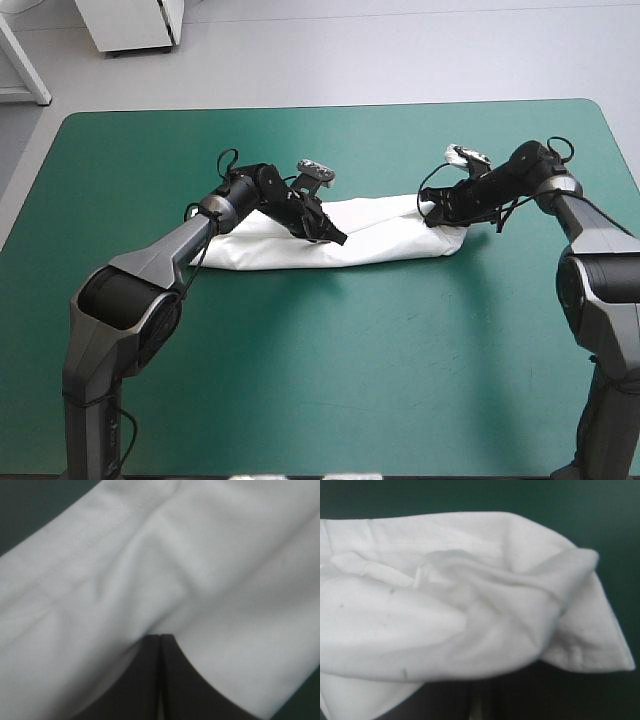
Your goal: Fold the cloth
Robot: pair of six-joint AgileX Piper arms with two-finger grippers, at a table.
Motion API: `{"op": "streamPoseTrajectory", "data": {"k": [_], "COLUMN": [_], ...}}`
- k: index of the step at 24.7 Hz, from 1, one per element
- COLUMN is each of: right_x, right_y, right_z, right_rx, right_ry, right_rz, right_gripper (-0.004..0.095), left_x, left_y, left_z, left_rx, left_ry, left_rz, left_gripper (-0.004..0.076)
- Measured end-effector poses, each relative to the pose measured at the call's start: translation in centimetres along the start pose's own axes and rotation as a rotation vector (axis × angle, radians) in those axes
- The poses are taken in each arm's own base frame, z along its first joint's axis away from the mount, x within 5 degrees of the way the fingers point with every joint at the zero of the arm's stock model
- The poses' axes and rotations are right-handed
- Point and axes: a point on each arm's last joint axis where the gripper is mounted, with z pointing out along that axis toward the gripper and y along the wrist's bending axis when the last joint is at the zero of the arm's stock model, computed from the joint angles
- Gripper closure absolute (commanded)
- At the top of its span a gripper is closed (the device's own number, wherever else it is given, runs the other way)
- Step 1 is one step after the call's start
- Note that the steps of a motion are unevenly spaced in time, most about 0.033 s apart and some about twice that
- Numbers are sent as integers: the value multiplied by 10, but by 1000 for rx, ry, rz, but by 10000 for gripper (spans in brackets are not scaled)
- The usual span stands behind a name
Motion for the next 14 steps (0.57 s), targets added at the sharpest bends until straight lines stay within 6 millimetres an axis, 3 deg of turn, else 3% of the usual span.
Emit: {"op": "streamPoseTrajectory", "data": {"k": [6, 10, 11, 14], "right_x": [0, -4, -6, -5], "right_y": [10, 31, 43, 61], "right_z": [-10, -39, -58, -84], "right_rx": [16, 16, 14, 8], "right_ry": [2, -23, -64, -116], "right_rz": [-48, -117, -148, -193], "right_gripper": [925, 925, 925, 925], "left_x": [1, 1, 2, 2], "left_y": [0, 0, 0, 0], "left_z": [-1, -1, -1, -1], "left_rx": [-4, -5, -6, -7], "left_ry": [15, 23, 25, 30], "left_rz": [-13, -26, -29, -29], "left_gripper": [733, 733, 733, 733]}}
